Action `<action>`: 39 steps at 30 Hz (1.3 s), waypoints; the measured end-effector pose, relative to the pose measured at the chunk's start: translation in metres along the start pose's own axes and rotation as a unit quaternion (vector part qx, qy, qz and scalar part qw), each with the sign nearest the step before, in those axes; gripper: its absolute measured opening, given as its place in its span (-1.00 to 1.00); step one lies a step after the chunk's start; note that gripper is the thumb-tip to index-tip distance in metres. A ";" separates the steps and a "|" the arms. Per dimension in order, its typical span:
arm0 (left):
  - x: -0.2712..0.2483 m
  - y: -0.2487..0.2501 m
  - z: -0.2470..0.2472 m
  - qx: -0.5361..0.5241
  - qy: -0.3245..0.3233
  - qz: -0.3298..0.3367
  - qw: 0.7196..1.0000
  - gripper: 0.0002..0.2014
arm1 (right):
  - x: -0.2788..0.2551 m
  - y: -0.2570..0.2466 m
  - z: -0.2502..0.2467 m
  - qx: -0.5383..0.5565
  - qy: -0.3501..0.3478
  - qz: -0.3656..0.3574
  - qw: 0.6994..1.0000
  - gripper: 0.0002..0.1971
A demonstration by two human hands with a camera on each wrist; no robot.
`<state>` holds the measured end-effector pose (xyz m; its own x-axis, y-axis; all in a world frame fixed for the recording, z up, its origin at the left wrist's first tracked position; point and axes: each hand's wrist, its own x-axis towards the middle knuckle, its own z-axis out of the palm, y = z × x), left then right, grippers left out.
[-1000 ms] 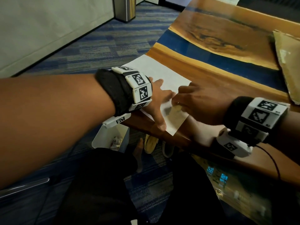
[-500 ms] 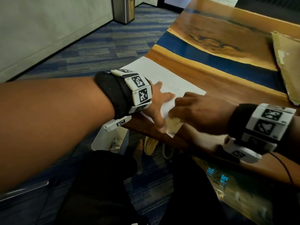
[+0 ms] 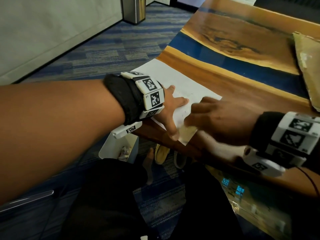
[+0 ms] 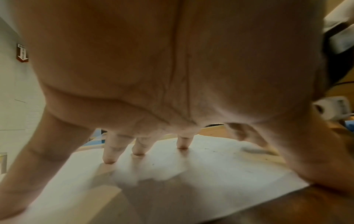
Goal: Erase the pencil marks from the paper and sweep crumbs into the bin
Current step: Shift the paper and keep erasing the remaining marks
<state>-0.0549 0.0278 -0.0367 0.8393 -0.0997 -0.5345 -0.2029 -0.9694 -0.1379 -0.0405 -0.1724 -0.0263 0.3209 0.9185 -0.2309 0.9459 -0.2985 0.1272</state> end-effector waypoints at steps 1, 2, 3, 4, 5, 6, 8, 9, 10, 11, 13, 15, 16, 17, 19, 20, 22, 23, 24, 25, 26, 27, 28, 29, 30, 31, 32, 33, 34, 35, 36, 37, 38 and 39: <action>0.001 0.000 0.000 -0.001 0.001 0.002 1.000 0.39 | -0.003 -0.008 0.000 0.005 -0.004 -0.027 1.000 -0.68; 0.001 0.000 0.000 0.000 0.001 0.004 1.000 0.39 | -0.003 -0.010 0.003 0.008 -0.002 -0.039 0.999 -0.69; 0.001 0.000 0.000 0.001 0.000 0.004 1.000 0.39 | -0.001 -0.006 0.002 0.007 -0.001 -0.023 1.000 -0.68; 0.001 0.000 0.000 0.003 -0.001 0.003 1.000 0.39 | 0.002 0.003 0.001 0.008 0.000 0.010 1.000 -0.66; 0.001 0.001 0.000 0.005 -0.002 0.003 1.000 0.38 | 0.004 0.014 0.000 0.008 -0.003 0.042 0.999 -0.65; 0.000 0.000 0.000 0.007 -0.003 0.004 1.000 0.38 | 0.005 0.021 0.000 0.005 -0.011 0.065 0.998 -0.64; -0.002 -0.001 -0.001 0.004 -0.007 0.008 1.000 0.37 | 0.007 0.029 0.002 0.006 -0.018 0.090 0.996 -0.64; -0.002 -0.002 -0.002 -0.001 -0.006 0.010 1.000 0.35 | 0.007 0.029 0.004 0.004 -0.018 0.090 0.996 -0.64; -0.002 -0.002 -0.002 -0.009 -0.005 0.011 1.000 0.33 | 0.006 0.030 0.006 0.002 -0.022 0.085 0.996 -0.66; -0.002 -0.002 -0.002 -0.019 -0.002 0.011 1.000 0.30 | 0.005 0.028 0.005 0.004 -0.028 0.090 0.996 -0.67; -0.003 -0.001 0.002 -0.041 0.009 0.008 0.999 0.24 | 0.003 0.021 0.000 0.023 -0.030 0.111 0.993 -0.68; -0.003 0.001 0.009 -0.053 0.023 0.010 0.998 0.24 | 0.003 0.007 -0.003 0.061 -0.006 0.111 0.992 -0.66; -0.001 0.000 0.012 -0.055 0.028 0.014 0.998 0.25 | 0.004 -0.004 -0.004 0.073 0.002 0.101 0.992 -0.66; -0.001 0.000 0.014 -0.053 0.032 0.020 0.998 0.26 | 0.005 -0.015 -0.004 0.071 0.005 0.084 0.994 -0.68; -0.002 -0.001 0.017 -0.049 0.035 0.031 0.998 0.27 | 0.008 -0.029 -0.002 0.040 -0.005 0.062 0.997 -0.71; -0.003 -0.002 0.018 -0.052 0.035 0.034 0.997 0.27 | 0.011 -0.028 -0.004 0.028 -0.013 0.068 0.997 -0.71; -0.005 -0.003 0.018 -0.058 0.032 0.033 0.997 0.26 | 0.019 -0.011 -0.006 0.017 -0.022 0.109 0.994 -0.72; -0.005 -0.003 0.018 -0.057 0.030 0.031 0.997 0.26 | 0.021 0.000 -0.008 0.017 -0.020 0.142 0.989 -0.72; -0.004 -0.003 0.018 -0.054 0.029 0.027 0.998 0.26 | 0.023 0.009 -0.009 0.013 -0.015 0.165 0.986 -0.71; -0.004 -0.002 0.017 -0.053 0.029 0.024 0.998 0.26 | 0.023 0.014 -0.007 0.009 -0.016 0.167 0.986 -0.71; -0.003 -0.002 0.017 -0.056 0.028 0.022 0.998 0.27 | 0.023 0.013 -0.006 0.003 -0.018 0.150 0.989 -0.72; -0.004 -0.002 0.016 -0.061 0.026 0.023 0.998 0.28 | 0.022 0.003 -0.007 0.000 -0.026 0.123 0.992 -0.74; -0.004 -0.001 0.016 -0.066 0.025 0.025 0.997 0.28 | 0.019 -0.009 -0.007 0.012 -0.037 0.094 0.995 -0.75; -0.003 -0.001 0.016 -0.068 0.026 0.026 0.997 0.29 | 0.015 -0.022 -0.009 0.034 -0.043 0.073 0.996 -0.76; -0.002 0.000 0.015 -0.066 0.026 0.026 0.997 0.30 | 0.013 -0.026 -0.006 0.051 -0.044 0.063 0.996 -0.76; -0.002 0.000 0.015 -0.061 0.027 0.026 0.997 0.30 | 0.012 -0.025 -0.006 0.060 -0.040 0.069 0.995 -0.77; -0.002 0.000 0.014 -0.054 0.026 0.026 0.998 0.29 | 0.013 -0.018 -0.006 0.065 -0.034 0.091 0.993 -0.77; -0.002 0.000 0.013 -0.046 0.023 0.025 0.998 0.28 | 0.014 -0.007 -0.004 0.064 -0.028 0.115 0.991 -0.77; -0.003 -0.001 0.013 -0.039 0.021 0.023 0.999 0.27 | 0.014 0.003 -0.003 0.059 -0.022 0.139 0.988 -0.76; -0.004 -0.001 0.012 -0.035 0.019 0.021 0.999 0.26 | 0.014 0.011 -0.003 0.055 -0.023 0.162 0.985 -0.76; -0.004 -0.002 0.011 -0.032 0.016 0.019 0.999 0.26 | 0.014 0.013 -0.002 0.050 -0.024 0.179 0.982 -0.76; -0.005 -0.002 0.010 -0.029 0.013 0.019 0.999 0.26 | 0.014 0.012 -0.001 0.049 -0.023 0.183 0.982 -0.76; -0.005 -0.003 0.010 -0.027 0.010 0.020 0.999 0.27 | 0.014 0.008 -0.001 0.052 -0.023 0.174 0.983 -0.76; -0.005 -0.004 0.010 -0.024 0.009 0.021 0.999 0.28 | 0.013 0.004 -0.002 0.058 -0.025 0.160 0.985 -0.76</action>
<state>-0.0632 0.0340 -0.0417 0.8396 -0.1438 -0.5239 -0.2140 -0.9739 -0.0757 -0.0326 -0.1609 -0.0271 0.6023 0.7598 -0.2446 0.7944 -0.6008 0.0899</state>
